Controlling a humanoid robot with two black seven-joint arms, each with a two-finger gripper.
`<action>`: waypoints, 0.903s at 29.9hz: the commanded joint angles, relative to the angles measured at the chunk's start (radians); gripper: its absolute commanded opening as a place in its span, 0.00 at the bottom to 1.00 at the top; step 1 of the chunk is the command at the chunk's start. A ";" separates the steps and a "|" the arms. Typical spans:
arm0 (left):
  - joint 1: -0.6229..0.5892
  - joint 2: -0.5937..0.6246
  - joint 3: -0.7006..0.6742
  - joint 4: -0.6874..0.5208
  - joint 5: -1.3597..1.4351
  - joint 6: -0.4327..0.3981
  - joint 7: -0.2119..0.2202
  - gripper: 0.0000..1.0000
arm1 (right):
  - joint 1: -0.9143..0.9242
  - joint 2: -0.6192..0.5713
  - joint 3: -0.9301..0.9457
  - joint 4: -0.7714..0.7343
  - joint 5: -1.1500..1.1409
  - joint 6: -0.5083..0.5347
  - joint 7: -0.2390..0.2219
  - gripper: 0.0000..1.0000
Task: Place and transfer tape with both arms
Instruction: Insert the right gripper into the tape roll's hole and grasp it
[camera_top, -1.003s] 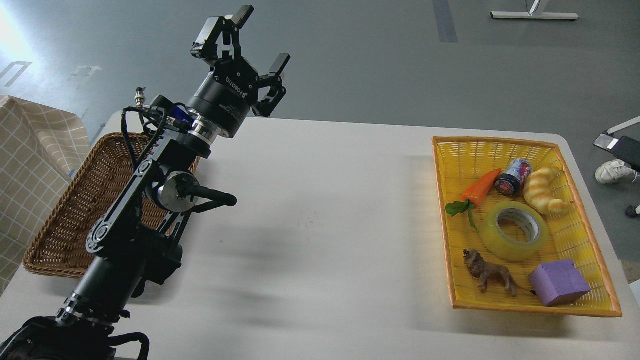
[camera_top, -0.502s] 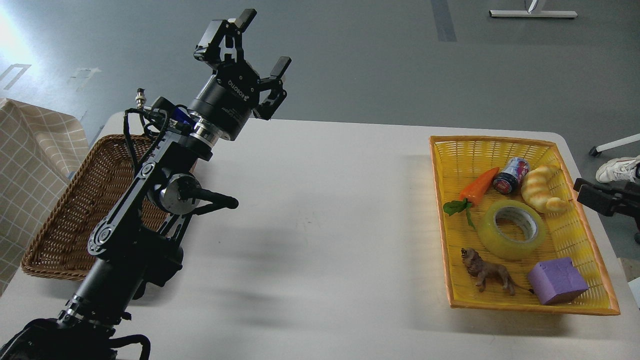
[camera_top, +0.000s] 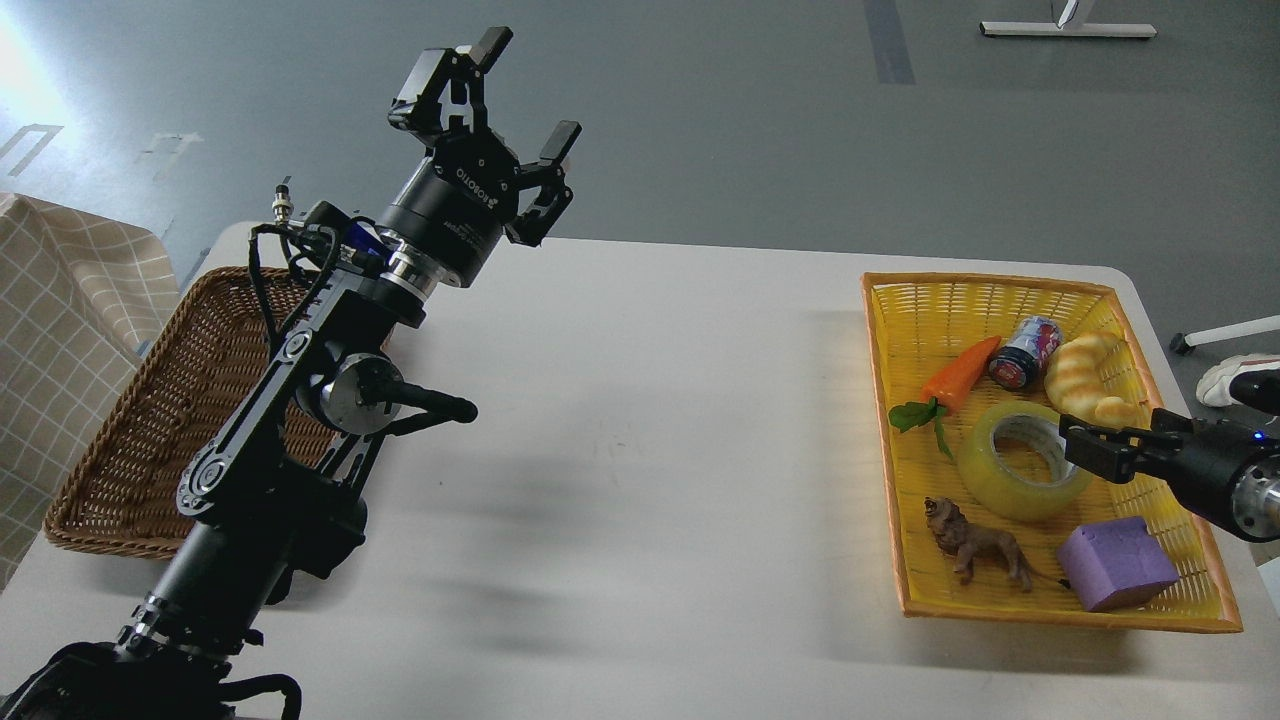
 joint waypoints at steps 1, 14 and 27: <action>0.002 0.003 0.000 -0.001 0.000 -0.003 0.000 0.98 | 0.014 0.009 -0.002 -0.015 -0.031 0.000 0.000 0.94; 0.009 0.006 -0.004 -0.013 0.000 -0.003 -0.001 0.98 | 0.036 0.098 -0.005 -0.050 -0.046 -0.002 -0.038 0.91; 0.011 0.015 -0.003 -0.015 -0.001 -0.003 -0.001 0.98 | 0.029 0.135 -0.009 -0.078 -0.046 -0.002 -0.060 0.88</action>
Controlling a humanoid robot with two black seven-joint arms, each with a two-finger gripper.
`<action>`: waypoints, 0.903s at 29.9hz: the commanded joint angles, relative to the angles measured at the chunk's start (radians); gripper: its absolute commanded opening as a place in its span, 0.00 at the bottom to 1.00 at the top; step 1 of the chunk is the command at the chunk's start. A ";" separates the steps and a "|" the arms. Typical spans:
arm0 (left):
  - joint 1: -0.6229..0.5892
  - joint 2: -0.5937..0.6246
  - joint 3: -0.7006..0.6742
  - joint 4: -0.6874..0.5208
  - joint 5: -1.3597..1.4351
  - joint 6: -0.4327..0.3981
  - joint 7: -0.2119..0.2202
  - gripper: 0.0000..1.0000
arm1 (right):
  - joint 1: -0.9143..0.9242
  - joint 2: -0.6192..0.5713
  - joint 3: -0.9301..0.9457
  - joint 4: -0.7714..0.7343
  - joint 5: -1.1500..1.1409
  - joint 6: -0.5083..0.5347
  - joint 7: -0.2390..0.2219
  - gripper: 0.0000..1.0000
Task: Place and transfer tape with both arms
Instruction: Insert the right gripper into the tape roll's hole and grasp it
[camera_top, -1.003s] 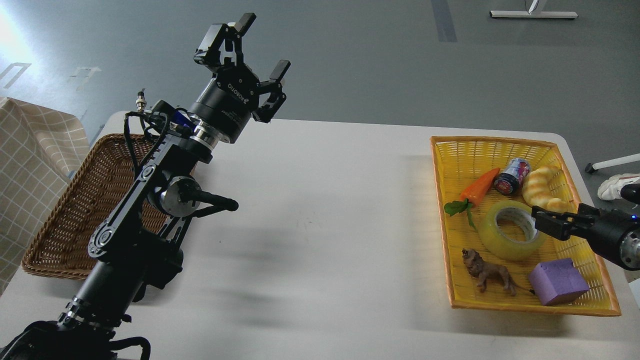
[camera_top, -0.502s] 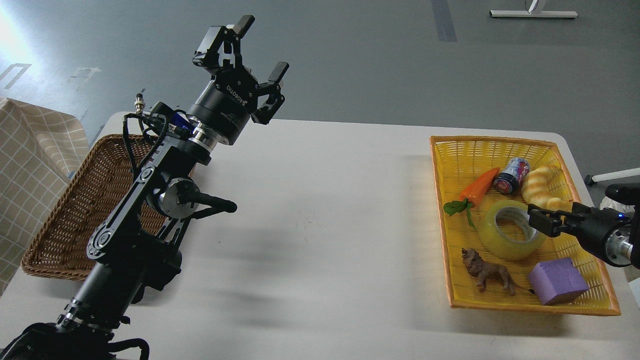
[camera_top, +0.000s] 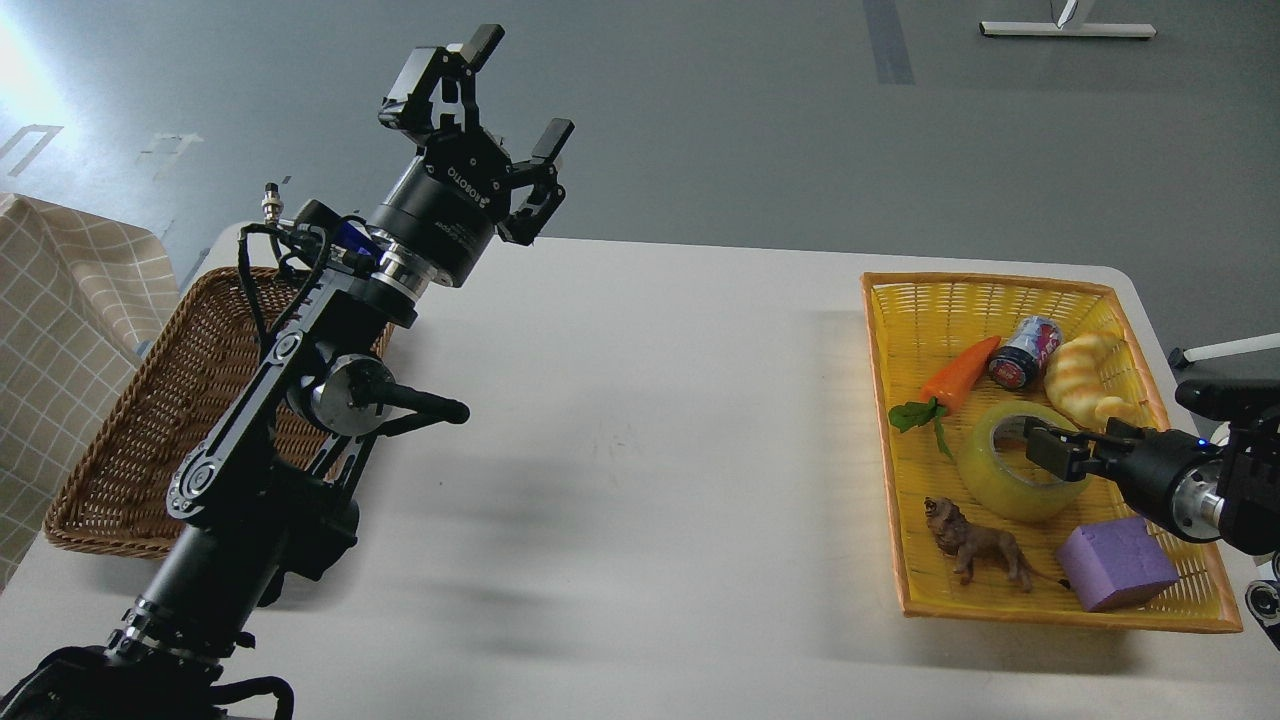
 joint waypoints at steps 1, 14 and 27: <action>0.001 0.000 0.001 0.001 -0.002 0.000 0.000 0.98 | -0.002 0.000 0.000 -0.008 0.000 0.000 -0.005 0.87; 0.001 0.000 0.001 0.000 0.000 0.000 0.002 0.98 | -0.002 0.016 -0.007 -0.037 0.000 0.000 -0.022 0.72; 0.003 0.006 0.001 0.001 0.000 0.000 0.002 0.98 | -0.004 0.039 -0.008 -0.038 0.000 0.005 -0.048 0.66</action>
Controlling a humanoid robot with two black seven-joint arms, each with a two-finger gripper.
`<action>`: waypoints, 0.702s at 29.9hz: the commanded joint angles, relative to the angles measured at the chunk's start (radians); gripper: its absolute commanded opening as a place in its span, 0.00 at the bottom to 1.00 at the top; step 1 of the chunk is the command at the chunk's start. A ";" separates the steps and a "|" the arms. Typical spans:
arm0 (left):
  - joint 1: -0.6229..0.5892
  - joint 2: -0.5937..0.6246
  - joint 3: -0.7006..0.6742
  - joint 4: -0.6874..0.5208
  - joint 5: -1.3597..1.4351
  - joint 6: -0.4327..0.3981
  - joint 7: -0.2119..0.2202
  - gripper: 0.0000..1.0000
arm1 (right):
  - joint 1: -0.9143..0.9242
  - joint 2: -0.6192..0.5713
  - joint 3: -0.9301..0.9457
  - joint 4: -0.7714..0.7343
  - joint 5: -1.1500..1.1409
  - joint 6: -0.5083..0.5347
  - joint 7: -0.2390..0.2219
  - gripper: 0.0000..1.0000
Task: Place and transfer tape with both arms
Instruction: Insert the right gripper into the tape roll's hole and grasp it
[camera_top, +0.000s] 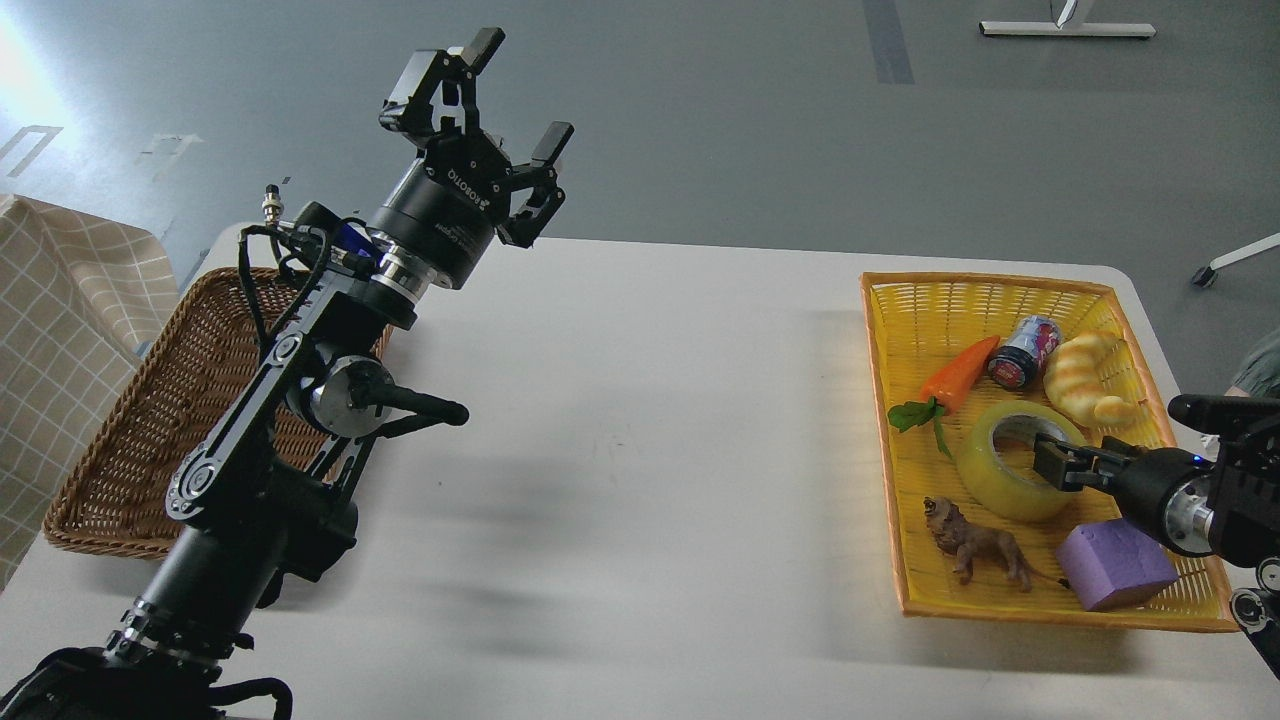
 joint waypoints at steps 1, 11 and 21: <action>0.000 0.001 0.000 0.001 0.000 0.000 0.000 0.98 | 0.000 0.007 0.000 -0.001 0.000 0.005 -0.019 0.64; 0.000 0.001 -0.003 0.001 0.000 0.001 0.000 0.98 | -0.002 0.008 0.001 -0.001 0.000 0.005 -0.064 0.23; 0.006 0.015 -0.009 0.001 0.000 0.001 0.000 0.98 | -0.002 0.011 0.004 0.016 0.000 0.005 -0.064 0.00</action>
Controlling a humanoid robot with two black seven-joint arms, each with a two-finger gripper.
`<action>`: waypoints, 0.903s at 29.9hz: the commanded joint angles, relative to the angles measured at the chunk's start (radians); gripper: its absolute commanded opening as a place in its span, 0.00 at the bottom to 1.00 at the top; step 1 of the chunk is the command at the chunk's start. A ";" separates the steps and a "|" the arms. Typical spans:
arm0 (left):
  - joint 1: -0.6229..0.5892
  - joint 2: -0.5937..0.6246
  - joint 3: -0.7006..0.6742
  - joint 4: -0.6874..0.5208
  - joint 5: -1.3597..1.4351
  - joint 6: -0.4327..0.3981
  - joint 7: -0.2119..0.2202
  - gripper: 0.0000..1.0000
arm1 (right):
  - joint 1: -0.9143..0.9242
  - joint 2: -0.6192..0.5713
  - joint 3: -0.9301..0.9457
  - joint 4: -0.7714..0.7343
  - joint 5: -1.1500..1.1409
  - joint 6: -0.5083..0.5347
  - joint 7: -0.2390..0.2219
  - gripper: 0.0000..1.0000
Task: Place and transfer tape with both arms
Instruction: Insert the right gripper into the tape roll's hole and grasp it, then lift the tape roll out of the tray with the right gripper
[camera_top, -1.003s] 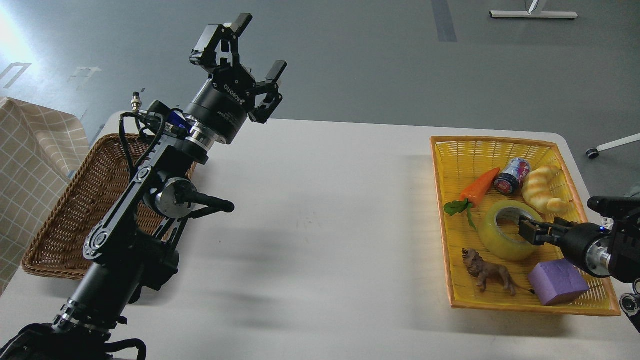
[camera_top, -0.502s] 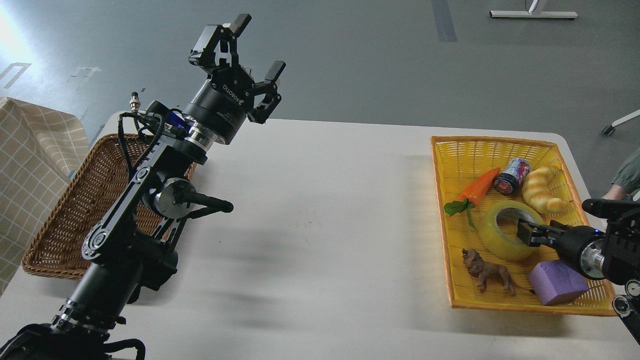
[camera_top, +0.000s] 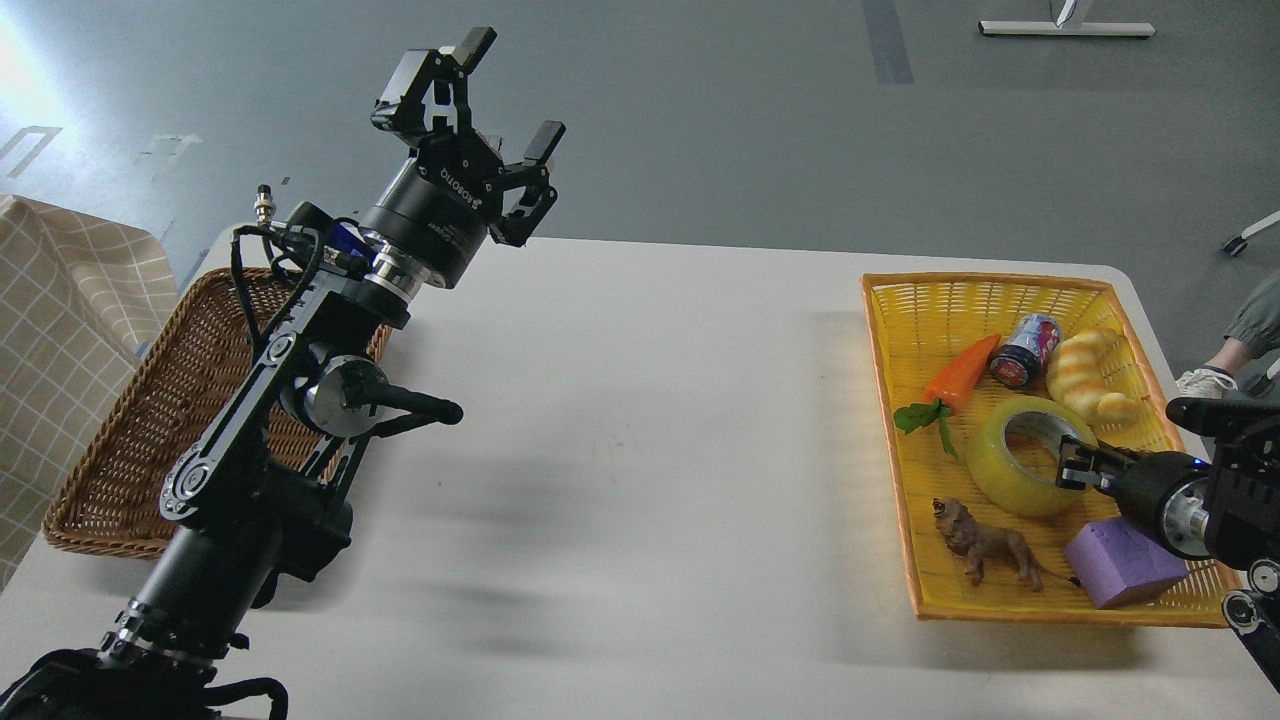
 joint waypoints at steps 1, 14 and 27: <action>0.002 0.009 -0.002 -0.001 0.000 0.000 0.000 0.98 | 0.002 0.002 0.003 0.008 0.000 0.000 0.001 0.00; 0.004 0.007 -0.002 0.001 -0.002 0.000 0.000 0.98 | 0.011 -0.012 0.019 0.097 0.016 0.000 -0.001 0.00; 0.002 0.007 0.004 0.001 -0.002 0.000 0.001 0.98 | 0.276 0.008 0.005 0.122 0.016 0.000 -0.021 0.00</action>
